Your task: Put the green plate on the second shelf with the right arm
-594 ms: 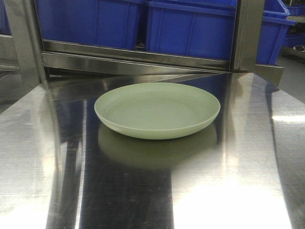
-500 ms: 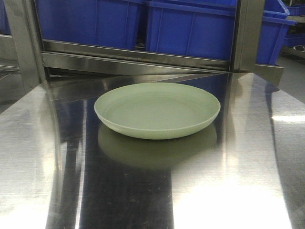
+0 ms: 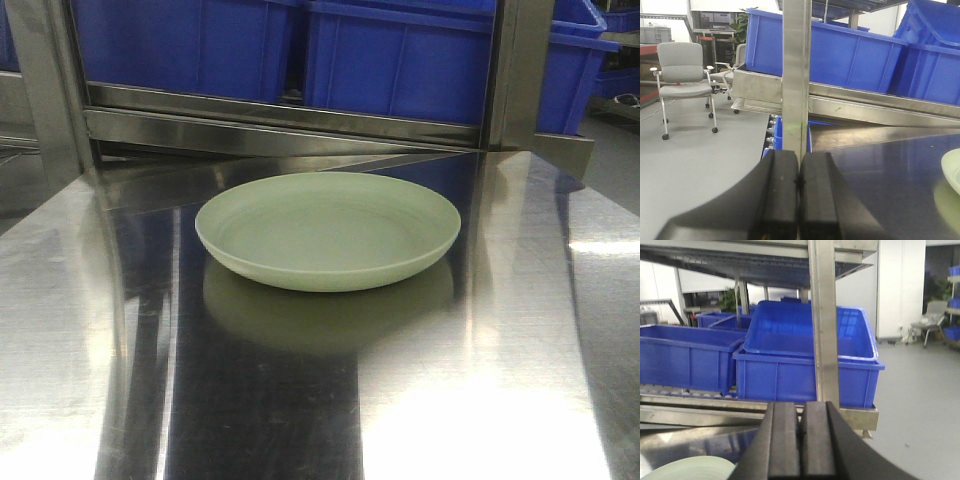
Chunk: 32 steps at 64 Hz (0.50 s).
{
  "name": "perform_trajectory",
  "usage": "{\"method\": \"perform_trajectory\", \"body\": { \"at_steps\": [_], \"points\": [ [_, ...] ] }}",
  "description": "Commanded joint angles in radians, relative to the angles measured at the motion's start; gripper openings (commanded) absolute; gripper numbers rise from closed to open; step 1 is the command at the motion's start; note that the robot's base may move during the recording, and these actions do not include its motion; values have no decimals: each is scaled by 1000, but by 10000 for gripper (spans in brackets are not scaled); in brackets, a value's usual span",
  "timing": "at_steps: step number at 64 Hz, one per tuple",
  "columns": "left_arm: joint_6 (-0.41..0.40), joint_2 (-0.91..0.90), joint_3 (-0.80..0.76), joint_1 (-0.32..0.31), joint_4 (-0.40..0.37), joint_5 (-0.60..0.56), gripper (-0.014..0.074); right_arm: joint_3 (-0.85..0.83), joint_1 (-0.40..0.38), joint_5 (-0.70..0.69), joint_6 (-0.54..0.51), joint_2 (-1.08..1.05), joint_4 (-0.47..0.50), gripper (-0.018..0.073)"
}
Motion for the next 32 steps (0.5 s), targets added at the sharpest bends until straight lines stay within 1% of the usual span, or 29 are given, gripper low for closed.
{"method": "perform_trajectory", "body": {
  "at_steps": [1, 4, 6, 12, 15, 21, 32],
  "points": [
    [-6, -4, 42, -3, -5, -82, 130, -151, 0, 9, 3, 159, 3, 49],
    [-6, -4, 42, -3, -5, -82, 130, -200, 0, 35, 3, 223, 6, 49],
    [-6, -4, 42, -3, -5, -82, 130, -237, 0, 45, 3, 276, 28, 49],
    [-6, -4, 42, -3, -5, -82, 130, -328, 0, 121, 2, 425, 130, 49],
    [-6, -4, 42, -3, -5, -82, 130, -365, 0, 193, 1, 503, 180, 49],
    [-6, -4, 42, -3, -5, -82, 130, -418, 0, 287, -36, 632, 251, 49],
    [-6, -4, 42, -3, -5, -82, 130, -432, 1, 305, -49, 767, 315, 49]
  ]
}}
